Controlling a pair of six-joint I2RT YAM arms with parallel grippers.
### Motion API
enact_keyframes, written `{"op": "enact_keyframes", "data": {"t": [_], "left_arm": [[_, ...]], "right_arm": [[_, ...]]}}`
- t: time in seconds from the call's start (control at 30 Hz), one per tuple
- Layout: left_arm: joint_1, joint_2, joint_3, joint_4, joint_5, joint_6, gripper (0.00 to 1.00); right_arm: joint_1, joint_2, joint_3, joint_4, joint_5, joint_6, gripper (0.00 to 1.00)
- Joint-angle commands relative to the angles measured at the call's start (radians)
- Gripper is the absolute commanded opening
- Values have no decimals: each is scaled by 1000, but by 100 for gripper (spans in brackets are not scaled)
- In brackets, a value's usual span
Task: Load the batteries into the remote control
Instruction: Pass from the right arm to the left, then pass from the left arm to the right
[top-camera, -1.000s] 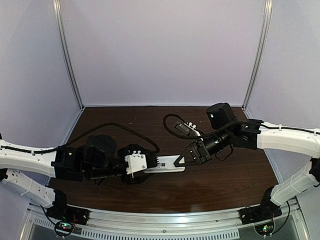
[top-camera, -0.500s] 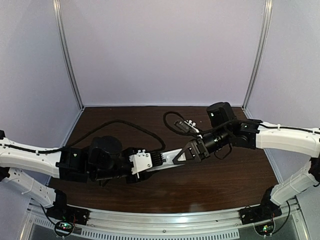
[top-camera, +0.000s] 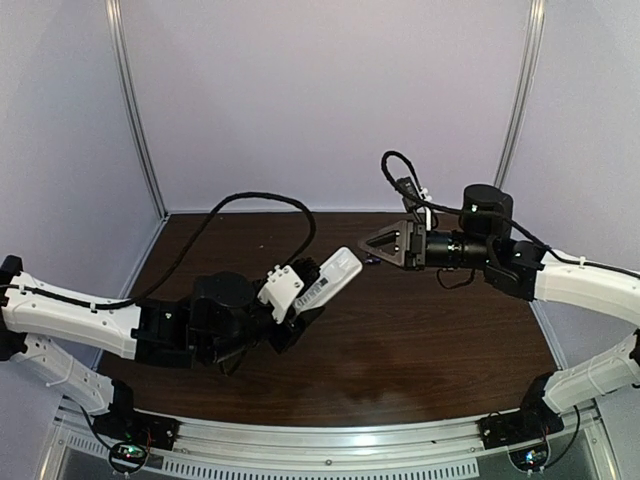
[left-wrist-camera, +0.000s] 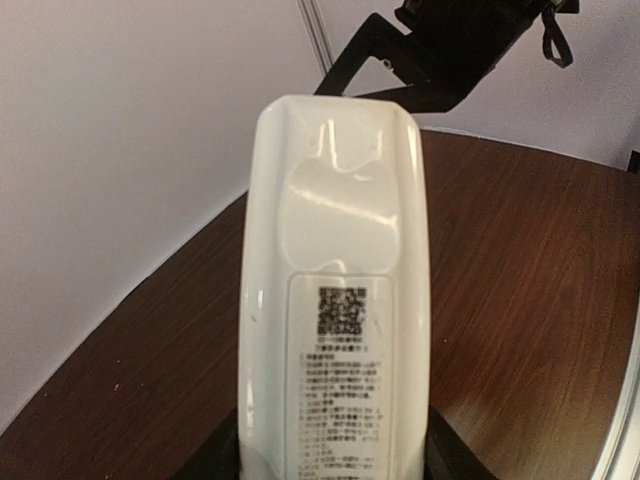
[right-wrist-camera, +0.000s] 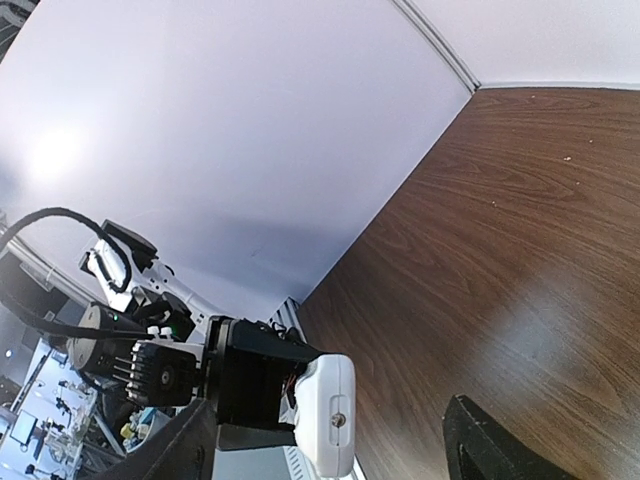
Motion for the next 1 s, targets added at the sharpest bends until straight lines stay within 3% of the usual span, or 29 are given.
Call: {"op": "enact_keyframes", "data": {"t": [0.0, 0.2, 0.53, 0.63, 0.87, 0.97], "left_arm": [[-2, 12, 27, 76, -103, -86, 15], [-2, 34, 37, 87, -123, -116, 15], [-3, 86, 75, 81, -109, -169, 16], [-3, 89, 72, 87, -106, -204, 16], [-3, 96, 67, 96, -91, -233, 15], [-2, 96, 67, 99, -90, -237, 15]], "right_arm": [[12, 21, -33, 102, 103, 85, 80], [32, 39, -78, 170, 146, 116, 81], [90, 145, -72, 335, 96, 152, 73], [107, 165, -71, 366, 103, 158, 66], [111, 184, -68, 386, 147, 164, 38], [111, 192, -66, 390, 160, 166, 33]]}}
